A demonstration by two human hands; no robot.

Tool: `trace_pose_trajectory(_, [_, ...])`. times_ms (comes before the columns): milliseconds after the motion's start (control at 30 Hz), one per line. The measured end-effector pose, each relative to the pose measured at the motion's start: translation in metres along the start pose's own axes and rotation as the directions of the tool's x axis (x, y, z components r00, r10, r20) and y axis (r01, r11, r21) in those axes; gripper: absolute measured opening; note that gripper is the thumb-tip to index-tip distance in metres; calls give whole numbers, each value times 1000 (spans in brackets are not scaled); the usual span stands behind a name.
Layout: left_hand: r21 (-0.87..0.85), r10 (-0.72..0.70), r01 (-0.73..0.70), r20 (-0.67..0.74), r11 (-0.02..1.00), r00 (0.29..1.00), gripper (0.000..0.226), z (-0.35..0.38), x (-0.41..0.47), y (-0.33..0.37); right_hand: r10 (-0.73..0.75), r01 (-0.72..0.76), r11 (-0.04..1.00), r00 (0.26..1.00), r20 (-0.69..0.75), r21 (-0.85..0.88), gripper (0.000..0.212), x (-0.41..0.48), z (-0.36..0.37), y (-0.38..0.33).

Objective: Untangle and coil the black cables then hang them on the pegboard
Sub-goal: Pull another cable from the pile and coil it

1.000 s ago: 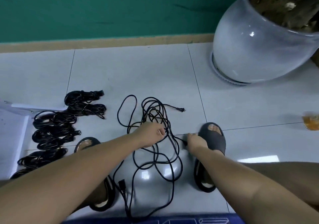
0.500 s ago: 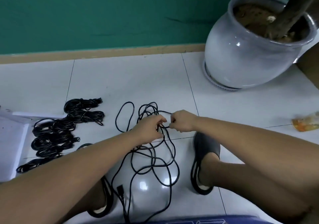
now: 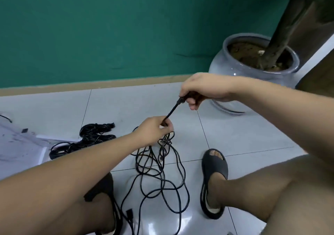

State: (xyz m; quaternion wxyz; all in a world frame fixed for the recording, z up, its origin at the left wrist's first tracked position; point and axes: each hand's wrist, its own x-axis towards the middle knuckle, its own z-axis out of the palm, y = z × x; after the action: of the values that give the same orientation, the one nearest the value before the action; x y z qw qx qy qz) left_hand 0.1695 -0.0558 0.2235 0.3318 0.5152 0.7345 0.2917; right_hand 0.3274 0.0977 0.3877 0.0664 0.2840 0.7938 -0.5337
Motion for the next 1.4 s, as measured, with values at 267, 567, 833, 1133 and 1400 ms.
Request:
trace_pose_trajectory(267, [-177,-31,31,3,984,1000,27,-78,-39,66,-116,237,831,958,-261,503,20,-53,-39,-58])
trace_pose_trajectory(567, [-383,103,-184,-224,905,969,28,-158,-71,143,-207,397,722,906,-370,567,25,-58,-27,-64])
trace_pose_trajectory(833, [-691,108,-313,-323,651,940,21,-172,-71,188,-420,633,737,703,-574,236,38,-61,6,-93])
trace_pose_trajectory(1133, [-503,130,-372,-452,780,882,22,-161,-56,195,-448,675,710,654,-609,202,20,-50,14,-90])
trace_pose_trajectory(1400, [-497,71,-416,-574,762,816,15,-154,-49,193,-392,485,830,859,-329,276,20,-27,21,-85])
